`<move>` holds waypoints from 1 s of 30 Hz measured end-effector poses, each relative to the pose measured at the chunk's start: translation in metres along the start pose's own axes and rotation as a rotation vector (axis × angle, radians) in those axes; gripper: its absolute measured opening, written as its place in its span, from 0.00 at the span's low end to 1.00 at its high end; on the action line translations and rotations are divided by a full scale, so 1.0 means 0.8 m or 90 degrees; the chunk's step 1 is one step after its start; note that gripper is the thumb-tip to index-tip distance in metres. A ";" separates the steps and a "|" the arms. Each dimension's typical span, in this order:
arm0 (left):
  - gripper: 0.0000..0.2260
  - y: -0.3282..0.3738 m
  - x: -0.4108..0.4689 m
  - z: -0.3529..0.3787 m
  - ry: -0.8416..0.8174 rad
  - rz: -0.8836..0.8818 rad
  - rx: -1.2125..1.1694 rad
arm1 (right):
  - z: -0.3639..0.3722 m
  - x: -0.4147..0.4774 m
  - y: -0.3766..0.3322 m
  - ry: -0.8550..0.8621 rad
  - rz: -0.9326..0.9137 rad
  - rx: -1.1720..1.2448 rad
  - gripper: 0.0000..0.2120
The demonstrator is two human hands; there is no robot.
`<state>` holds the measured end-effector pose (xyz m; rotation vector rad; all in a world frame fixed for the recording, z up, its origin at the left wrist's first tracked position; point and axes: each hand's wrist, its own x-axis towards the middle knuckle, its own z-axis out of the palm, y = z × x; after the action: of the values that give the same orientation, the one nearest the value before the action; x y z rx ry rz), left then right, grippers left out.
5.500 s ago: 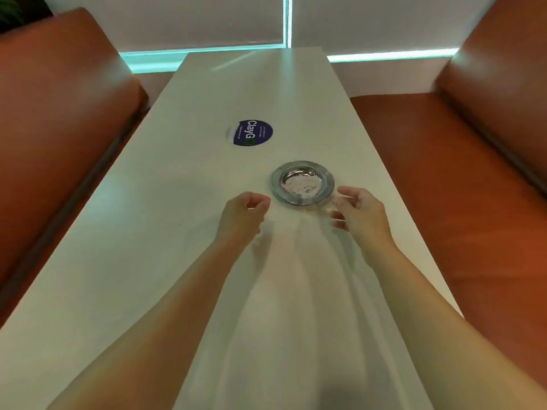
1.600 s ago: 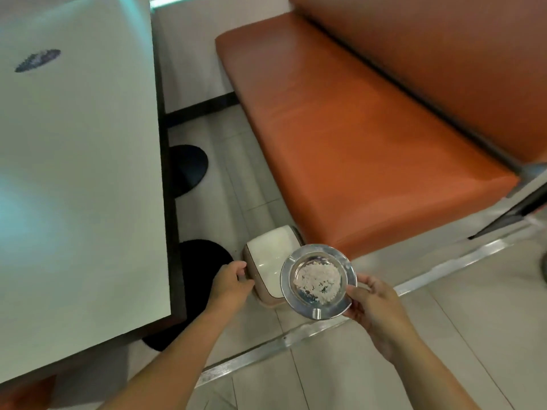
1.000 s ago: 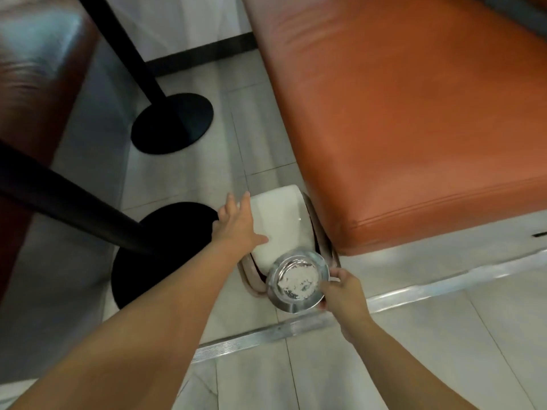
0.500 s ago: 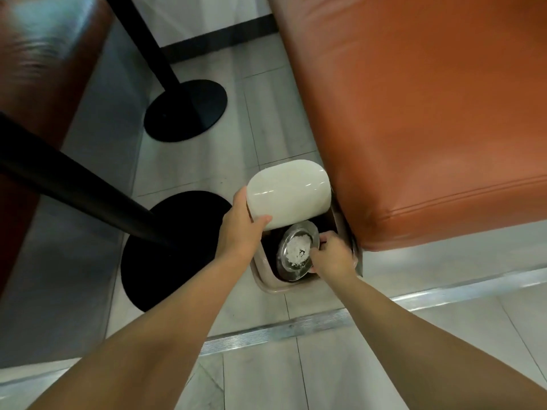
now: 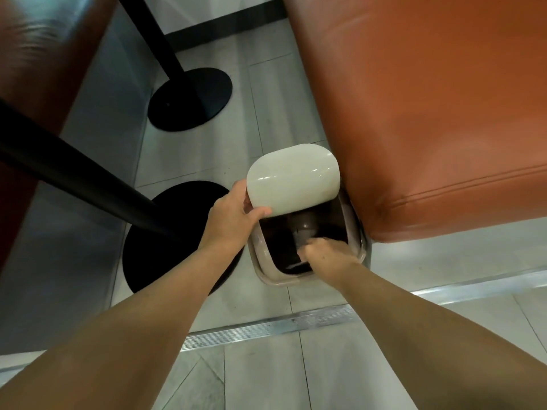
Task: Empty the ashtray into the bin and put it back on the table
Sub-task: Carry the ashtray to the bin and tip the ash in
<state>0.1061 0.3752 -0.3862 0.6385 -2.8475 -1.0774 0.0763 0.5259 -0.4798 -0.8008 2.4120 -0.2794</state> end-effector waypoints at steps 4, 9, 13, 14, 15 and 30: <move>0.23 0.000 -0.003 0.001 -0.002 -0.006 -0.002 | -0.005 0.002 -0.002 0.102 -0.004 -0.087 0.14; 0.22 0.000 -0.003 0.001 -0.003 -0.008 0.011 | -0.007 -0.005 -0.002 0.046 0.006 -0.115 0.15; 0.22 -0.002 0.000 0.002 -0.003 -0.009 0.001 | -0.001 -0.011 -0.010 0.044 -0.053 -0.172 0.15; 0.22 -0.002 0.000 0.003 -0.003 -0.011 -0.003 | -0.003 -0.012 -0.012 0.049 -0.057 -0.168 0.15; 0.21 -0.002 0.001 0.003 -0.002 -0.011 -0.006 | -0.008 -0.014 -0.012 0.075 -0.048 -0.140 0.15; 0.16 0.028 -0.035 0.010 0.067 -0.183 -0.228 | -0.085 -0.087 -0.005 0.263 0.153 0.545 0.06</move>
<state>0.1222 0.4061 -0.3748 1.0523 -2.4316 -1.4956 0.0840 0.5658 -0.3914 -0.0589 2.3512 -1.3608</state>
